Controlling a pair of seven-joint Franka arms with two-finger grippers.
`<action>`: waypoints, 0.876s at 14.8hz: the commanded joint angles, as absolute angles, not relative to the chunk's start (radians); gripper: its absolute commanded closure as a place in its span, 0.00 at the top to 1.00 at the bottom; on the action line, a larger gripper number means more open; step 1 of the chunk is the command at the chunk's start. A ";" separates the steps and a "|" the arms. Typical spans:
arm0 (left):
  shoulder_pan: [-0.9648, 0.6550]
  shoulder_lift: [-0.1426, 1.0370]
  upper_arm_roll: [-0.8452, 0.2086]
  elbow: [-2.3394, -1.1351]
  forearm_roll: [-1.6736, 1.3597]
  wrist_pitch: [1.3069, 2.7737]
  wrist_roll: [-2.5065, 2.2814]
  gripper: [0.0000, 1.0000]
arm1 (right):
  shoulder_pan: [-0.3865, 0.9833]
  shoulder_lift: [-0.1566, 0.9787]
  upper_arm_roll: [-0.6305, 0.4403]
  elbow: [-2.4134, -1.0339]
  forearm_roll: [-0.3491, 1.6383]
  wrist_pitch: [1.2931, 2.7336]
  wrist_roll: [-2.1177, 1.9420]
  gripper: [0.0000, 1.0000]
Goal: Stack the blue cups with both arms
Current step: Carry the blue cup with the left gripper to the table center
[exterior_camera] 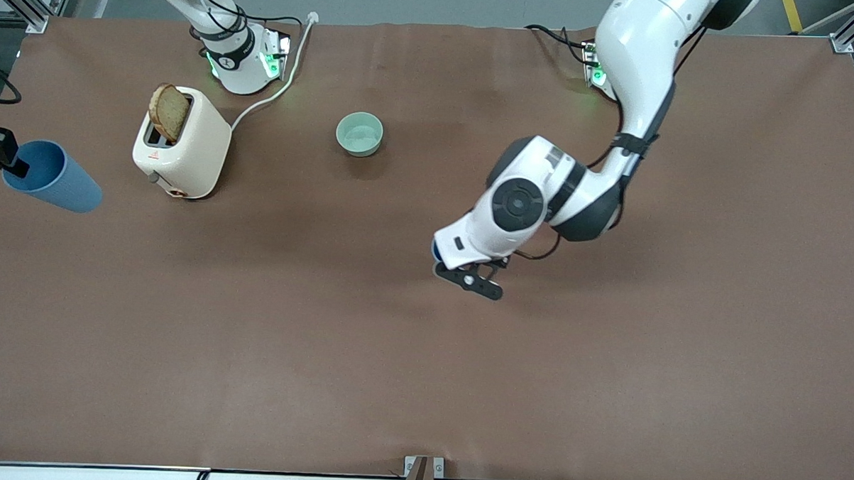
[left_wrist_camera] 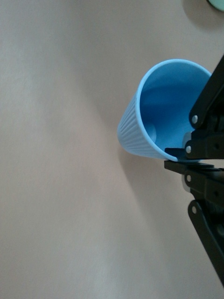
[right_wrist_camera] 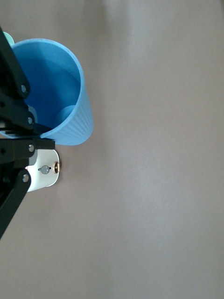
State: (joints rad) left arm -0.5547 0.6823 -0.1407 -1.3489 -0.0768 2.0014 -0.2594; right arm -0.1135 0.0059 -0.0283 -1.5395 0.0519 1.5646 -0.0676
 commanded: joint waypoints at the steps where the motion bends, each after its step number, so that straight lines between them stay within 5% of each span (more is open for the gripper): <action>1: -0.595 0.704 -0.132 -1.321 -0.087 2.006 -0.317 0.00 | -0.106 -0.002 -0.028 -1.548 0.034 1.566 -0.048 0.01; 10: -0.669 0.772 -0.133 -1.328 -0.078 2.074 -0.316 0.02 | -0.084 -0.002 -0.023 -1.557 0.037 1.569 -0.046 0.01; 13: -0.666 0.802 -0.132 -1.330 -0.077 2.117 -0.314 0.09 | -0.086 -0.002 -0.025 -1.555 0.040 1.568 -0.046 0.01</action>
